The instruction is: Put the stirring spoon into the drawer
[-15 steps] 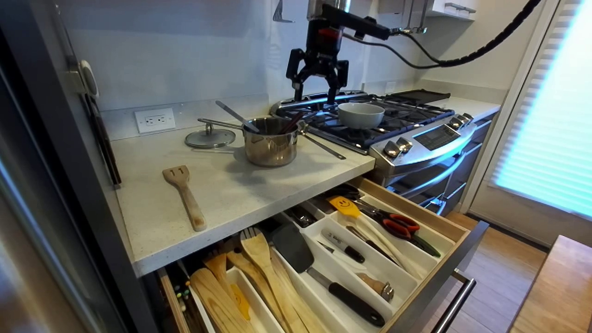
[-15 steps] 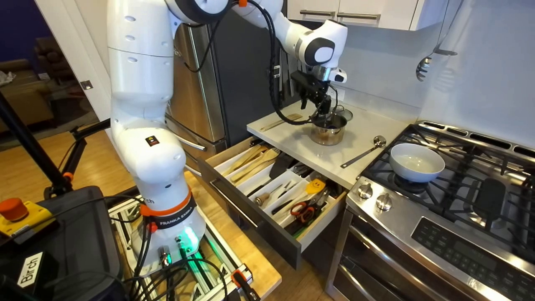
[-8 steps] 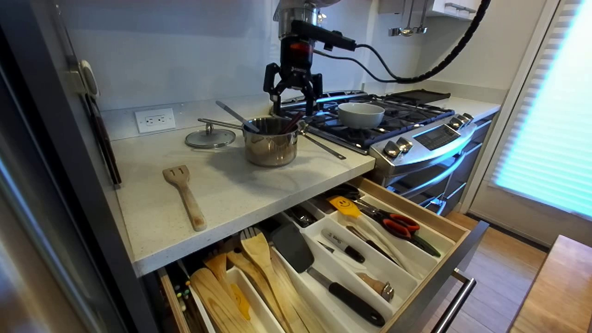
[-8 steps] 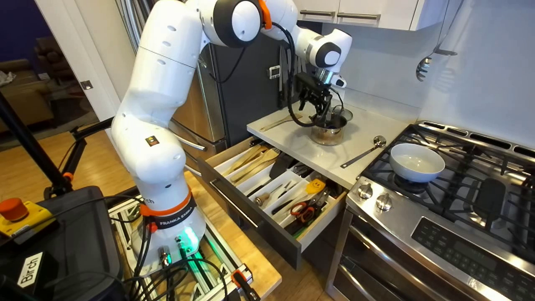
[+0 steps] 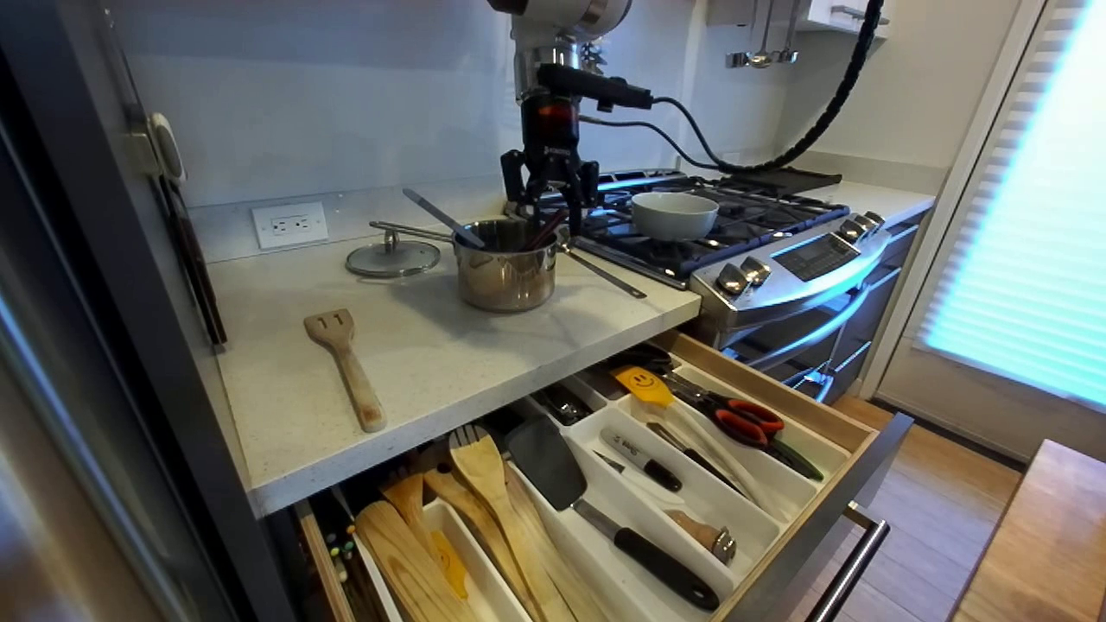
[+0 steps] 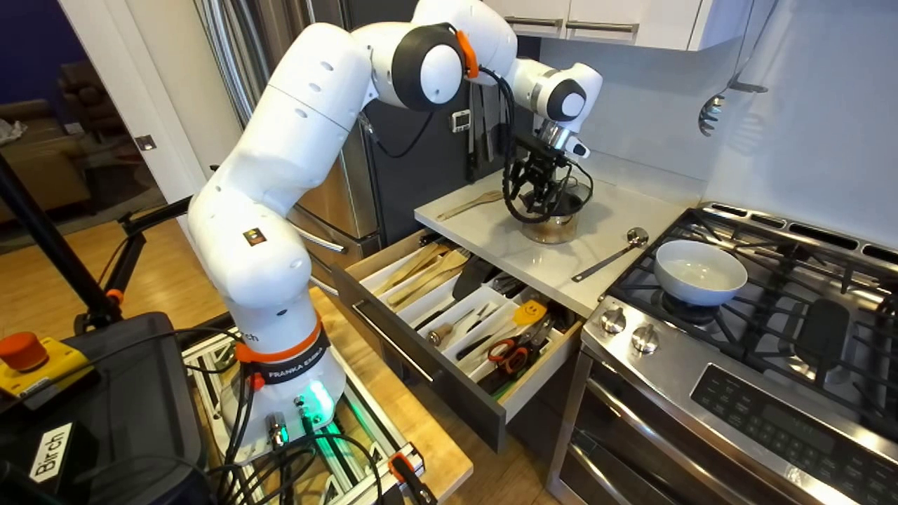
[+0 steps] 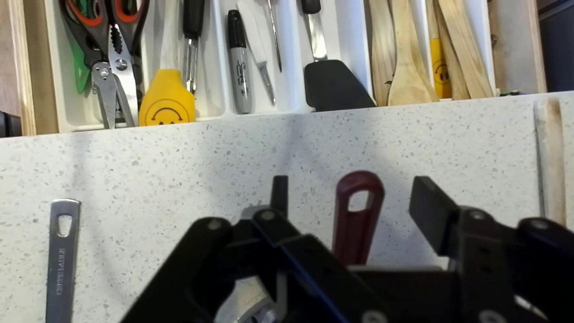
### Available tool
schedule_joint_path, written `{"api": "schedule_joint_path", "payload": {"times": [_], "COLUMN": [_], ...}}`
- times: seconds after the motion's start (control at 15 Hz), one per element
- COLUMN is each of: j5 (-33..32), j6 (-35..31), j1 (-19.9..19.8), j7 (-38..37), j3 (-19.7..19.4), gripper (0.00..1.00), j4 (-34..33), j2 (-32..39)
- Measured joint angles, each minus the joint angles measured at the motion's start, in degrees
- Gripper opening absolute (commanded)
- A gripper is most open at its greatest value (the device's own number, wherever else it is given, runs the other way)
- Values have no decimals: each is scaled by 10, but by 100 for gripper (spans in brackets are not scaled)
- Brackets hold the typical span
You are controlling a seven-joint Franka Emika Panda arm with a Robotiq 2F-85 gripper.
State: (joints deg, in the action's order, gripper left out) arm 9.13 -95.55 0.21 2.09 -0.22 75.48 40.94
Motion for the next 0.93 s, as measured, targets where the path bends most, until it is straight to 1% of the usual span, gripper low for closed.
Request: {"api": "schedule_joint_path", "payload": {"times": [0.33, 0.4, 0.47, 0.67, 0.73, 0.93], "j5": [-15, -16, -17, -18, -18, -16], "j6": [45, 53, 59, 69, 70, 71], "j1": [-5, -5, -5, -4, -4, -4], "j7": [2, 3, 6, 16, 18, 25], "j3": [0, 0, 2, 7, 10, 19], "gripper": [2, 2, 5, 0, 2, 2], "j4": [-55, -64, -71, -85, -89, -96], "j2": [32, 36, 38, 40, 39, 29]}}
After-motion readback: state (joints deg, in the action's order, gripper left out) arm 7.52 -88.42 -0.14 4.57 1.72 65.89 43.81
